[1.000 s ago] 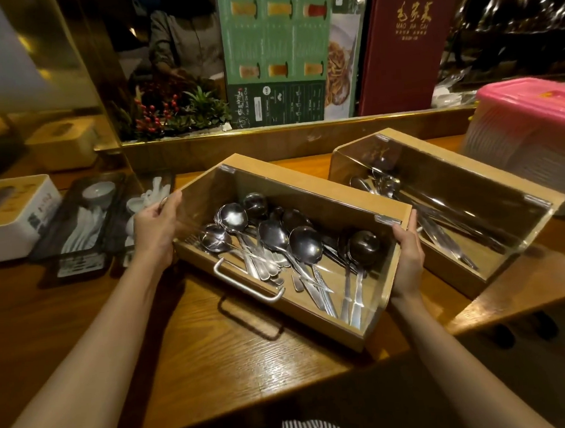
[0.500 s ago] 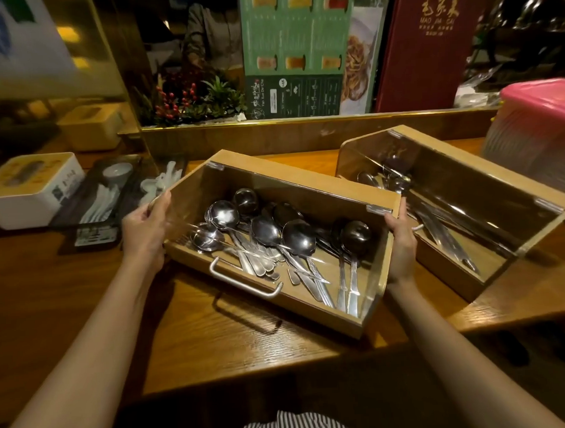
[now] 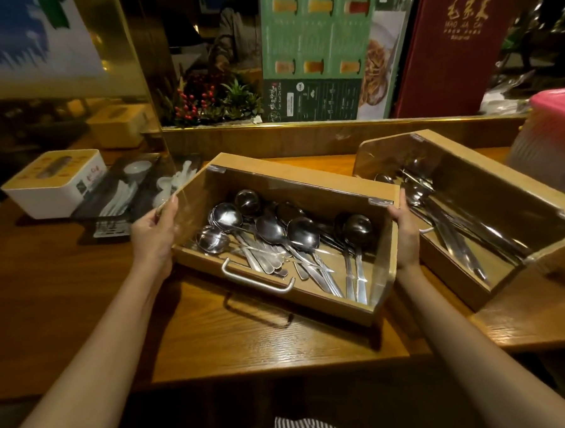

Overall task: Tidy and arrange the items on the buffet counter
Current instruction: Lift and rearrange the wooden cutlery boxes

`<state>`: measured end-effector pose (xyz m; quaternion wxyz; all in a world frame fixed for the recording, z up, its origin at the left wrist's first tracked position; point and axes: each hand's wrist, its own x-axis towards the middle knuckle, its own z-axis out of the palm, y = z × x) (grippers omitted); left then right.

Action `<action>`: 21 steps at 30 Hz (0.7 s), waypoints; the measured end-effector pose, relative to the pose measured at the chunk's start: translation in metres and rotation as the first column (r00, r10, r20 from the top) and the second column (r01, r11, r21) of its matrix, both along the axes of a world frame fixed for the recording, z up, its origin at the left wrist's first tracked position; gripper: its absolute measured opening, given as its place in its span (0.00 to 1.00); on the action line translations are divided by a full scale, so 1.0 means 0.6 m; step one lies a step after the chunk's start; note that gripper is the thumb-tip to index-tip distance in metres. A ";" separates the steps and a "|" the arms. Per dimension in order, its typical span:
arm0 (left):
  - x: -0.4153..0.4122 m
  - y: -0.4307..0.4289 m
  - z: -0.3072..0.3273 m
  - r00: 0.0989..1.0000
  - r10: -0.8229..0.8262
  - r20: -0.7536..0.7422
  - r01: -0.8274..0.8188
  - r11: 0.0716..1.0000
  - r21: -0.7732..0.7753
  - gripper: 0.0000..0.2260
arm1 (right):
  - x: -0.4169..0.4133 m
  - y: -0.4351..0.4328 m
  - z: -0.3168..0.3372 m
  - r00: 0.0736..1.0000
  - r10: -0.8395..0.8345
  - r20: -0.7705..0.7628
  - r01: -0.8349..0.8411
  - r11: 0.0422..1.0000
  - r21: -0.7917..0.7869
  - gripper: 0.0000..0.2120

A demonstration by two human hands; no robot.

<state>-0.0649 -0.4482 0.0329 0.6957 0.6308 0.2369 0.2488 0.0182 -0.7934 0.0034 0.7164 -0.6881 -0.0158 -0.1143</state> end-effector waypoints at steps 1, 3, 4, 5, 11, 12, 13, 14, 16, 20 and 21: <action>0.000 -0.002 -0.002 1.000 -0.004 0.004 0.004 1.000 -0.007 0.10 | 0.008 -0.004 0.001 1.000 -0.006 -0.015 0.006 1.000 -0.023 0.24; 0.001 -0.008 -0.004 1.000 -0.006 0.010 0.007 1.000 -0.014 0.11 | 0.020 -0.011 0.007 0.999 -0.012 -0.049 0.010 0.999 -0.037 0.26; 0.002 -0.011 -0.004 1.000 -0.001 0.010 0.002 1.000 -0.015 0.10 | 0.022 -0.012 0.011 0.998 0.002 -0.062 -0.004 0.999 -0.033 0.26; 0.004 -0.014 -0.006 1.000 0.006 0.014 -0.006 1.000 -0.014 0.11 | 0.029 -0.016 0.011 0.998 0.006 -0.066 -0.008 0.999 -0.038 0.26; 0.008 -0.024 -0.016 0.999 0.036 0.010 -0.036 0.999 -0.026 0.16 | 0.044 -0.020 0.020 0.996 0.036 -0.081 -0.044 0.994 -0.102 0.37; 0.009 -0.024 -0.017 0.999 0.039 0.008 -0.039 0.999 -0.024 0.17 | 0.042 -0.018 0.023 0.993 0.034 -0.114 -0.043 0.997 -0.072 0.35; 0.009 -0.023 -0.017 0.999 0.042 0.007 -0.042 0.999 -0.024 0.16 | 0.039 -0.013 0.028 0.992 0.044 -0.116 -0.050 0.998 -0.049 0.31; 0.010 -0.024 -0.017 0.999 0.045 0.008 -0.045 0.999 -0.025 0.16 | 0.038 -0.011 0.030 0.993 0.060 -0.100 -0.064 0.997 -0.037 0.26; 0.011 -0.023 -0.018 0.999 0.050 0.005 -0.050 0.999 -0.020 0.16 | 0.046 -0.012 0.022 0.997 0.065 -0.043 -0.067 0.997 -0.046 0.30; 0.013 -0.023 -0.022 0.998 0.058 0.006 -0.058 0.998 0.006 0.14 | 0.067 -0.028 -0.004 0.993 0.106 -0.055 -0.108 0.994 -0.022 0.43; 0.013 -0.022 -0.023 0.998 0.060 0.006 -0.060 0.998 0.014 0.14 | 0.067 -0.029 -0.005 0.993 0.107 -0.057 -0.109 0.994 -0.029 0.41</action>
